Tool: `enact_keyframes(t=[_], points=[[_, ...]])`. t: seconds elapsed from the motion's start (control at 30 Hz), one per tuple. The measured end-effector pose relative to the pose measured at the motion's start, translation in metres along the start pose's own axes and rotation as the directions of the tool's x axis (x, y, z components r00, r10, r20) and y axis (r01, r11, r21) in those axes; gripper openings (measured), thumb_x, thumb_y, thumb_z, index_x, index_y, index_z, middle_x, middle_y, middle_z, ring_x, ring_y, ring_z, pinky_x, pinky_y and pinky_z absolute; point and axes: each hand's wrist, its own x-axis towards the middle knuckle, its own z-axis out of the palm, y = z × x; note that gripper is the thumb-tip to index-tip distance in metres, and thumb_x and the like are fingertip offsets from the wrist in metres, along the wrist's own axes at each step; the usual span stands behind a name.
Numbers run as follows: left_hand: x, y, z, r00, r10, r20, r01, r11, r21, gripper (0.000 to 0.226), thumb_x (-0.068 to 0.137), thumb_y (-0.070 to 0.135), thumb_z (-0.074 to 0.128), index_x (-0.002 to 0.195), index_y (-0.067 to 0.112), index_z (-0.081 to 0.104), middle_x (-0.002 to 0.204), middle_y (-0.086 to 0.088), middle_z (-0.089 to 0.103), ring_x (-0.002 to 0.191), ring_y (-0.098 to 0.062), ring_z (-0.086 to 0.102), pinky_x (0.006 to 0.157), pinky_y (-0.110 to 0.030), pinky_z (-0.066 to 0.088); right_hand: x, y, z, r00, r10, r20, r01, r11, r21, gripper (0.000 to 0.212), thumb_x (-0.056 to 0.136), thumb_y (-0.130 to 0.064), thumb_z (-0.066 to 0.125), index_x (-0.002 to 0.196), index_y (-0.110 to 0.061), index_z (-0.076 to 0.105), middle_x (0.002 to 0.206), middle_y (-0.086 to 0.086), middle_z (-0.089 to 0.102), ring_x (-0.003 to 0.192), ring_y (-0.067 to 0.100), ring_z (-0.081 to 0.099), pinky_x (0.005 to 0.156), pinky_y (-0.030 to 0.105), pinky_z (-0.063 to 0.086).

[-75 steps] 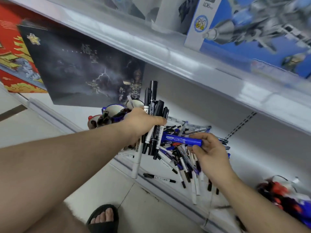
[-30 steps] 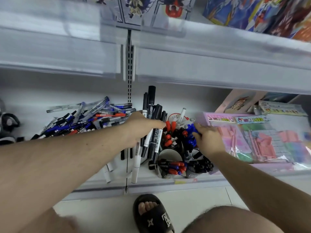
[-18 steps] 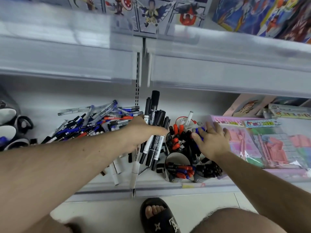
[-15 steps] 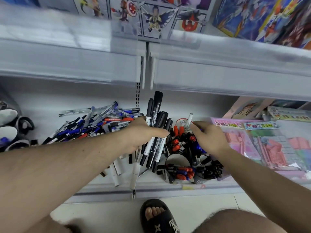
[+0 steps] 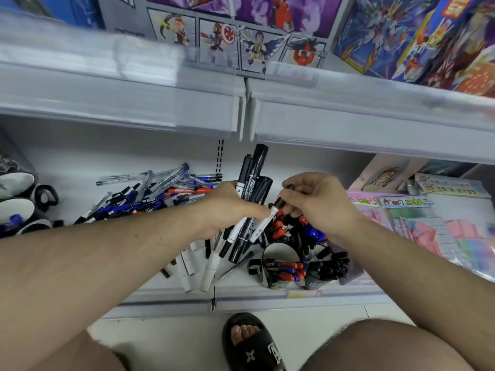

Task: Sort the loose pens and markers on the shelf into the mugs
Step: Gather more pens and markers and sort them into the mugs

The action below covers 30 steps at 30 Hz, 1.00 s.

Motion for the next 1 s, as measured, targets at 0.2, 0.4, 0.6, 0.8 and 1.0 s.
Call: enact_keyframes(t=[0.2,0.4,0.6,0.8,1.0], points=[[-0.001,-0.010,-0.009,0.999,-0.044,-0.010,0.044,0.998,0.051,0.091,0.055,0.041,0.090,0.128,0.002,0.052,0.117,-0.009,0.065,0.116,-0.022,0.056,0.100,-0.034,0.037,-0.001,0.025,-0.050,0.971,0.006,-0.239,0.028,0.990,0.140,0.019,0.091,0.006,0.059,0.097,-0.009,0.068,0.086,0.012,0.071,0.068,0.019,0.069,0.072,0.031,0.058],[0.008,-0.014,0.000,0.999,-0.024,0.026,0.020,0.990,0.141,0.105,0.035,0.058,0.087,0.121,0.004,0.058,0.124,-0.005,0.062,0.117,-0.021,0.055,0.104,-0.040,0.042,-0.028,0.065,-0.078,0.915,-0.059,-0.399,0.042,0.998,-0.053,0.024,0.090,0.012,0.056,0.093,-0.007,0.070,0.089,0.012,0.072,0.076,0.017,0.068,0.076,0.025,0.055],[0.006,-0.003,0.016,0.999,-0.019,0.051,0.010,0.984,0.178,0.094,0.033,0.056,0.087,0.113,0.014,0.059,0.110,-0.003,0.066,0.107,-0.021,0.060,0.100,-0.044,0.047,-0.045,0.101,-0.084,0.916,-0.150,-0.372,-0.008,0.920,-0.391,0.022,0.092,-0.001,0.060,0.109,-0.010,0.073,0.096,-0.001,0.072,0.087,0.010,0.064,0.085,0.022,0.047],[0.005,-0.001,0.025,0.995,-0.001,0.103,-0.014,0.989,0.146,0.047,0.061,0.029,0.089,0.099,0.016,0.064,0.099,-0.004,0.070,0.099,-0.018,0.063,0.096,-0.037,0.047,-0.035,0.142,-0.068,0.939,-0.145,-0.311,-0.065,0.814,-0.577,0.027,0.094,-0.010,0.061,0.118,-0.015,0.072,0.097,0.008,0.075,0.075,0.021,0.065,0.071,0.021,0.044],[0.001,-0.001,0.029,0.993,0.030,0.112,-0.040,0.996,0.084,0.032,0.075,0.017,0.083,0.084,0.024,0.053,0.087,0.007,0.060,0.085,-0.008,0.056,0.064,-0.017,0.036,-0.023,0.192,-0.049,0.982,-0.183,0.044,0.139,0.547,-0.826,0.027,0.096,-0.025,0.053,0.115,-0.014,0.069,0.115,0.008,0.071,0.114,0.033,0.061,0.100,0.043,0.044]])
